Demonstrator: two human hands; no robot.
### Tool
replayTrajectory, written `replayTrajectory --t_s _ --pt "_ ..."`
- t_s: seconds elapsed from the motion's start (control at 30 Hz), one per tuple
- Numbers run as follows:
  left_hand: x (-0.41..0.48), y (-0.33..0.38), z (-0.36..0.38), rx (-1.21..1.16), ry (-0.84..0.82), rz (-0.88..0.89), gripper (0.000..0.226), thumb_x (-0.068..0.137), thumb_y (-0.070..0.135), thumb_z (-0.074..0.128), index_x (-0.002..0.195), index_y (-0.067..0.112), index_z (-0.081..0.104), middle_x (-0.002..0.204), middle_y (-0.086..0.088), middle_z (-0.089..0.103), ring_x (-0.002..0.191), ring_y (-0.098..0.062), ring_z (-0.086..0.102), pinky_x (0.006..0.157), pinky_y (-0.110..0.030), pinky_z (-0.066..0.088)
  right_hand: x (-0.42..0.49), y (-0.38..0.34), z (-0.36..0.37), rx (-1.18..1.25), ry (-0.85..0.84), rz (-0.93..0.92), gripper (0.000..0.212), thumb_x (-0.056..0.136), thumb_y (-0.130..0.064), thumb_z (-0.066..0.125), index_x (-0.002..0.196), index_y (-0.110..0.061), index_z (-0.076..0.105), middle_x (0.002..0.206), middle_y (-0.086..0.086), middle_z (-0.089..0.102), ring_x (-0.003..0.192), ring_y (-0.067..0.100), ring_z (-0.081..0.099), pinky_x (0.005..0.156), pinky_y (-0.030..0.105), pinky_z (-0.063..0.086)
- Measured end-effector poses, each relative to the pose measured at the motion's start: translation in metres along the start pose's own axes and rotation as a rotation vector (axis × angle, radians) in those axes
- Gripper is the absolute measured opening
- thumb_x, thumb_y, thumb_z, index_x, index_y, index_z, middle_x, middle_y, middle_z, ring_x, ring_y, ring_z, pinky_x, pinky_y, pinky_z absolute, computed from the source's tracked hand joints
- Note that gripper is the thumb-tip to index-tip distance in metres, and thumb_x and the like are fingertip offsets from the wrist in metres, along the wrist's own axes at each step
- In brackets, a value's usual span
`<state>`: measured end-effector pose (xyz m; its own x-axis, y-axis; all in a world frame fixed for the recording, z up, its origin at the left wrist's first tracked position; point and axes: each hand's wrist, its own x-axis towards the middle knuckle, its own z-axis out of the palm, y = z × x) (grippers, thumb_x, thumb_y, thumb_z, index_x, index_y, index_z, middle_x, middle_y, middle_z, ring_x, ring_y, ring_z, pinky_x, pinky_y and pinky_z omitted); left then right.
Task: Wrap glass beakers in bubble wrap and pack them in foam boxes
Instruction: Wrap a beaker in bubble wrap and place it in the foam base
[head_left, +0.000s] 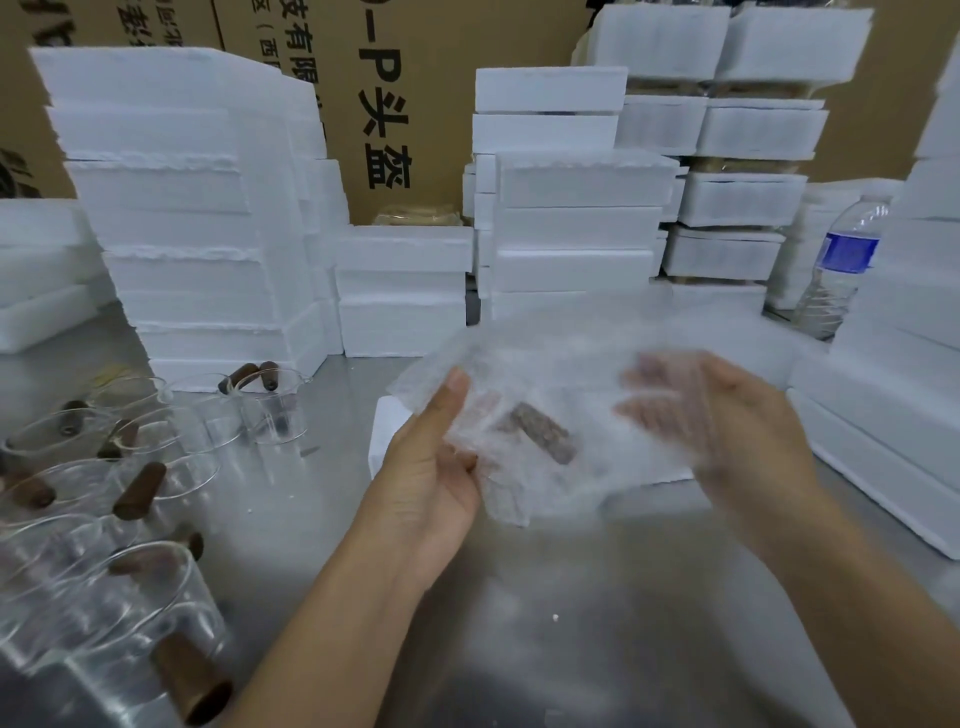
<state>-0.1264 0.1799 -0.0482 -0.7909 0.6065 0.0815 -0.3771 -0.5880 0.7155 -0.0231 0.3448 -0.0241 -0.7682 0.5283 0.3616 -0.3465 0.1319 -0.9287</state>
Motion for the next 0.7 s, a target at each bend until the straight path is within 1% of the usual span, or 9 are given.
replayTrajectory --t_s 0.1,0.17,0.23,0.3,0.37,0.5,0.53,0.6,0.7 --pt "0.001 0.004 -0.001 -0.240 0.065 0.050 0.052 0.058 0.039 0.075 0.104 0.016 0.067 0.102 -0.006 0.070 0.089 -0.018 0.064 0.090 -0.032 0.050 0.003 0.001 -0.002 0.314 0.282 -0.063 0.038 0.078 -0.054 0.059 0.106 -0.029 0.063 0.114 -0.010 0.063 0.095 0.007 0.068 0.082 0.028 0.053" --pt "0.003 0.003 -0.005 -0.351 0.094 0.070 0.044 0.058 0.036 0.074 0.097 0.017 0.071 0.104 -0.005 0.071 0.089 -0.017 0.066 0.079 -0.024 0.054 0.000 0.011 0.010 0.274 0.202 0.040 0.081 0.054 -0.072 0.069 0.119 -0.027 0.051 0.119 -0.011 0.057 0.101 0.006 0.065 0.094 0.036 0.048" --pt "0.002 0.002 -0.005 -0.387 0.091 0.083 0.030 0.061 0.035 0.072 0.086 0.017 0.077 0.103 -0.006 0.072 0.085 -0.017 0.069 0.074 -0.022 0.054 -0.009 0.023 0.027 0.159 0.016 0.141 0.096 0.038 -0.069 0.079 0.119 -0.029 0.048 0.117 -0.011 0.059 0.104 0.008 0.063 0.095 0.035 0.048" --pt "0.001 -0.001 -0.004 -0.372 0.071 0.084 0.030 0.070 0.035 0.067 0.091 0.015 0.077 0.109 -0.009 0.070 0.094 -0.020 0.069 0.080 -0.027 0.056 -0.018 0.031 0.040 0.025 -0.162 0.153 0.078 0.050 -0.059 0.079 0.116 -0.028 0.054 0.115 -0.009 0.066 0.101 0.009 0.065 0.086 0.028 0.053" --pt "-0.001 -0.004 -0.002 -0.346 0.046 0.086 0.036 0.076 0.035 0.063 0.105 0.014 0.070 0.114 -0.011 0.069 0.102 -0.023 0.067 0.081 -0.032 0.057 -0.023 0.033 0.046 0.021 -0.212 0.113 0.050 0.067 -0.044 0.081 0.107 -0.021 0.063 0.104 -0.006 0.072 0.088 0.011 0.070 0.074 0.023 0.055" --pt "0.001 -0.007 -0.001 -0.301 0.039 0.092 0.080 0.056 0.035 0.085 0.128 0.013 0.057 0.127 -0.013 0.061 0.114 -0.028 0.060 0.082 -0.034 0.056 -0.018 0.025 0.043 0.105 -0.021 0.030 0.016 0.066 -0.031 0.067 0.074 -0.018 0.074 0.078 -0.003 0.074 0.073 0.010 0.070 0.066 0.016 0.053" --pt "0.002 -0.008 -0.001 -0.289 0.026 0.089 0.083 0.046 0.034 0.090 0.122 0.014 0.063 0.123 -0.013 0.063 0.108 -0.027 0.063 0.073 -0.031 0.057 -0.016 0.024 0.040 0.105 0.024 0.026 0.015 0.067 -0.031 0.066 0.070 -0.018 0.073 0.075 -0.004 0.074 0.071 0.008 0.070 0.065 0.015 0.053" --pt "0.002 -0.011 -0.001 -0.247 -0.022 0.078 0.062 0.037 0.036 0.093 0.094 0.019 0.076 0.108 -0.010 0.070 0.094 -0.024 0.069 0.061 -0.027 0.056 -0.012 0.021 0.033 0.085 0.100 0.030 0.018 0.065 -0.036 0.066 0.068 -0.019 0.072 0.070 -0.006 0.072 0.068 0.005 0.068 0.069 0.019 0.054" --pt "0.000 -0.017 0.001 -0.143 -0.071 0.087 0.039 0.046 0.039 0.087 0.081 0.025 0.078 0.101 -0.006 0.073 0.092 -0.021 0.070 0.068 -0.033 0.059 -0.010 0.017 0.027 0.095 0.145 0.035 0.022 0.059 -0.047 0.068 0.068 -0.026 0.073 0.069 -0.009 0.067 0.071 0.006 0.062 0.079 0.030 0.049"
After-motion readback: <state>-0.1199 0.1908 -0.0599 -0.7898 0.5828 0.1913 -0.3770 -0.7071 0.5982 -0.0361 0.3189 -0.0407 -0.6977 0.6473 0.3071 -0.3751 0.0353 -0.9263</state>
